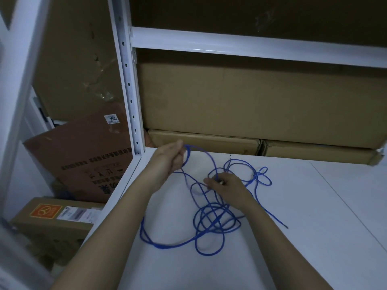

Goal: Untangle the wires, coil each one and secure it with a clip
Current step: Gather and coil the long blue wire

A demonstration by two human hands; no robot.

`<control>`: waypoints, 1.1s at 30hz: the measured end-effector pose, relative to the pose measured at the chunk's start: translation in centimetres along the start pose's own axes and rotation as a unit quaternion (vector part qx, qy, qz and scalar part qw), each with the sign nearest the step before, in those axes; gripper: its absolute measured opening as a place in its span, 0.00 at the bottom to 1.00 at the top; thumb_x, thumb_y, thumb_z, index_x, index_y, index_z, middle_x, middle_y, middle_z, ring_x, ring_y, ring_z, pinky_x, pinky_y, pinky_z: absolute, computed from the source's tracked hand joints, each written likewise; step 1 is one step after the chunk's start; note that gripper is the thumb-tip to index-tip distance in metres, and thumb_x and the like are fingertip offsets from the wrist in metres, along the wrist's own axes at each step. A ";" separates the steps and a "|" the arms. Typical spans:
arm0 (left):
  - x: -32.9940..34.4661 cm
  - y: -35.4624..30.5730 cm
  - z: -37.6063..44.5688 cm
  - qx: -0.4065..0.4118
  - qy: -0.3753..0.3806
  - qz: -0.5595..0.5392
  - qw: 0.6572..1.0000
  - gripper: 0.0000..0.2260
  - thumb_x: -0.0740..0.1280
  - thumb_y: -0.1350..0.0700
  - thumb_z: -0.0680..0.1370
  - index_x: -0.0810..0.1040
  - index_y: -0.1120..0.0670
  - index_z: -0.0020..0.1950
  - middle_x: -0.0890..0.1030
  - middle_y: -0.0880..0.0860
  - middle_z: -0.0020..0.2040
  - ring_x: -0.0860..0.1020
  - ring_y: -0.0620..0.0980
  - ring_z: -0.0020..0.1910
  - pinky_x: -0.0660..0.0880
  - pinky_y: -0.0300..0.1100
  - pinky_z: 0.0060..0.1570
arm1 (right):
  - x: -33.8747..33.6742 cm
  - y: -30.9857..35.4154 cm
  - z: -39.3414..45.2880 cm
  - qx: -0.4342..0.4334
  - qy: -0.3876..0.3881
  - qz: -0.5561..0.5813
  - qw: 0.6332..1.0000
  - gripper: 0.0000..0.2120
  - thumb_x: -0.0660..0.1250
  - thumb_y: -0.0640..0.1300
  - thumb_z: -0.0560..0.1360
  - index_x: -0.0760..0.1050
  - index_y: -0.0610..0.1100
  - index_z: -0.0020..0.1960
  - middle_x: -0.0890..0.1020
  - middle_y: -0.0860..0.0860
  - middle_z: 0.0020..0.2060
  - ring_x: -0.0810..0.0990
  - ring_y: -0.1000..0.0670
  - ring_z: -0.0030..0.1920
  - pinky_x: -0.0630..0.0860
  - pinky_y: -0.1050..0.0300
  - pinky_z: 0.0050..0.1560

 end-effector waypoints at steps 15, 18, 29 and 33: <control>2.0 -5.1 2.8 0.089 -0.078 -0.035 0.992 0.16 0.52 0.53 0.85 0.68 0.56 0.39 0.60 0.46 0.21 0.56 0.43 0.22 0.56 0.35 0.26 | -8.1 13.8 5.2 -0.156 -0.270 0.244 0.918 0.12 0.57 0.41 0.82 0.74 0.44 0.42 0.77 0.47 0.33 0.78 0.55 0.31 0.78 0.61 0.38; 2.3 -4.1 2.3 0.089 -0.039 -0.035 0.995 0.17 0.52 0.53 0.85 0.69 0.58 0.39 0.61 0.47 0.22 0.58 0.44 0.23 0.57 0.36 0.28 | -7.5 11.6 5.3 -0.151 -0.341 0.091 0.923 0.12 0.57 0.44 0.82 0.75 0.44 0.43 0.75 0.46 0.42 0.73 0.53 0.43 0.68 0.60 0.46; 0.0 2.5 2.2 -0.005 -0.058 -0.168 0.984 0.15 0.50 0.58 0.85 0.72 0.58 0.44 0.75 0.47 0.29 0.77 0.44 0.32 0.73 0.39 0.46 | -1.5 5.5 4.3 -0.178 -0.247 -0.057 0.951 0.13 0.56 0.45 0.83 0.77 0.42 0.57 0.76 0.48 0.31 0.72 0.48 0.31 0.66 0.52 0.31; -0.6 3.5 2.9 -0.028 -0.097 -0.196 0.975 0.16 0.49 0.54 0.85 0.71 0.57 0.44 0.70 0.46 0.26 0.65 0.43 0.24 0.64 0.35 0.31 | 0.5 2.7 7.0 -0.130 -0.191 -0.237 0.944 0.15 0.55 0.46 0.83 0.73 0.44 0.66 0.78 0.44 0.33 0.63 0.52 0.25 0.57 0.56 0.27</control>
Point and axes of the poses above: each hand's wrist, its own z-axis towards the middle knuckle, its own x-axis out of the palm, y = z × x, the point moved 1 cm from there along z, towards the middle knuckle
